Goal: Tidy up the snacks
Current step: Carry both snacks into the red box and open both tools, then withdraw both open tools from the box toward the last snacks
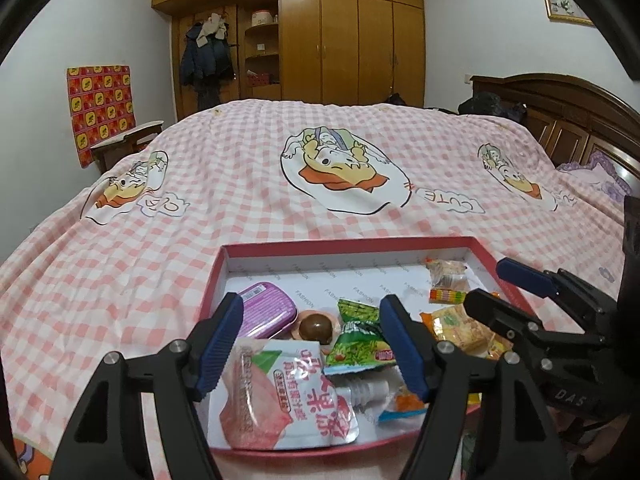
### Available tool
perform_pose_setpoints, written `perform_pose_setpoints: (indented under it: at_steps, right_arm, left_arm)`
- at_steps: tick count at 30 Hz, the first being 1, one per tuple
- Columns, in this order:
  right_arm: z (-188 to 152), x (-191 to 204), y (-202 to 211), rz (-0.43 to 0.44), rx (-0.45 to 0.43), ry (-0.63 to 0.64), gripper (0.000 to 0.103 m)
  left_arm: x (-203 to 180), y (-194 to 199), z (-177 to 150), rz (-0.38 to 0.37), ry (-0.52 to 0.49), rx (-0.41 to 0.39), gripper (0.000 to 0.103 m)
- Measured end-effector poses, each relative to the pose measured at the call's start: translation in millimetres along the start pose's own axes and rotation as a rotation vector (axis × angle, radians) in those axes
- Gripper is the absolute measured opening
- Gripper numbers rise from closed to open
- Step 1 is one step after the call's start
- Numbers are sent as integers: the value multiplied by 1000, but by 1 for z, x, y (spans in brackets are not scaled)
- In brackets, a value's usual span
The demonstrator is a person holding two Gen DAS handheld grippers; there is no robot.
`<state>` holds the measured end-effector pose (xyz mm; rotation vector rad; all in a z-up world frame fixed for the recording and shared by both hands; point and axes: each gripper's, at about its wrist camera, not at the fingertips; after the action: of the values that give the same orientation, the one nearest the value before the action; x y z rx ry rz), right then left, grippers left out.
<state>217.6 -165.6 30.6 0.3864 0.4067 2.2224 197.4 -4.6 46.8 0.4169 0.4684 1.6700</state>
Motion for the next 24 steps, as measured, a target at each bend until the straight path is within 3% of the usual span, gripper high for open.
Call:
perform_pose_setpoints:
  at_steps: [12,24]
  right_arm:
    - [3,7,27,7,-4,-25,72]
    - [-11,1,75,-14,-27,-68,76]
  left_arm:
    - [-29,42,-17,0,-25,-6,75]
    - [-53,57,-43,-8,-6,121,76]
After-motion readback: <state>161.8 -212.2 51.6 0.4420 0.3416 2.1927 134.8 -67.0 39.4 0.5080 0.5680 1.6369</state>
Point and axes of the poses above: each gripper's, at about its wrist camera, not at the fingertips, and y roughly against the way its jaws point, x to its left, z to its top, and after that the axes turned 2 degrees about -x, right-handed
